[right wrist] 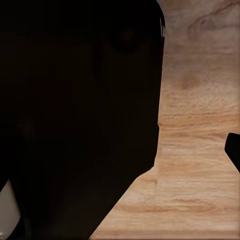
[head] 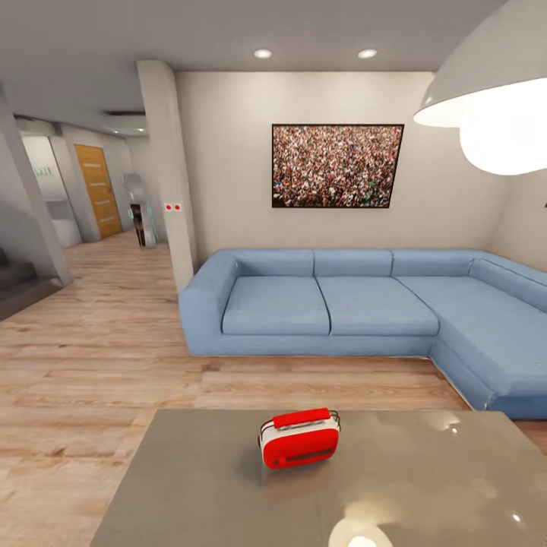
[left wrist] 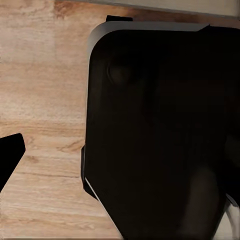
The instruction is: Turn on the radio receiver that's on the table in the living room.
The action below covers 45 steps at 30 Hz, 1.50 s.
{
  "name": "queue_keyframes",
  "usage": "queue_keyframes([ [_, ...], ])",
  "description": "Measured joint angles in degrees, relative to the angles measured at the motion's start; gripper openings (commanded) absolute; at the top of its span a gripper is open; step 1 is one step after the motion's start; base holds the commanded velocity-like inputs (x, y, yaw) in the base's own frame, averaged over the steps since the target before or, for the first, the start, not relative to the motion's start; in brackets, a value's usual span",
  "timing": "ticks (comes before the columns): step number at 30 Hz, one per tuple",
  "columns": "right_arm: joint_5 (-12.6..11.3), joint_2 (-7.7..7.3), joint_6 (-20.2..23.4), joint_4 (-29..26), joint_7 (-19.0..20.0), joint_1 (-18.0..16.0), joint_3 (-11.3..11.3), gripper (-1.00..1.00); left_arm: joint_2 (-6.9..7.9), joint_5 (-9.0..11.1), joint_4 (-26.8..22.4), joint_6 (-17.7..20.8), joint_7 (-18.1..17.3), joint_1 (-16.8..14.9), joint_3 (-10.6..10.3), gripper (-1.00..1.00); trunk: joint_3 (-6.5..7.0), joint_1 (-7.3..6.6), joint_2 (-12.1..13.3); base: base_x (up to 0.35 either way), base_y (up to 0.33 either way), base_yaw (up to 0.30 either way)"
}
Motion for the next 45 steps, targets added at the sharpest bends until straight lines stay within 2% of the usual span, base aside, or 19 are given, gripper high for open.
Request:
queue_keyframes([
  [45, 0.02, -0.28, -0.38, 0.0, 0.0, 0.0, 0.01, 1.0, 0.0, 0.03, -0.16, -0.09, 0.08, 0.0, 0.0, 1.0, 3.89, -9.88, 18.05, 0.0, 0.0, 0.0],
])
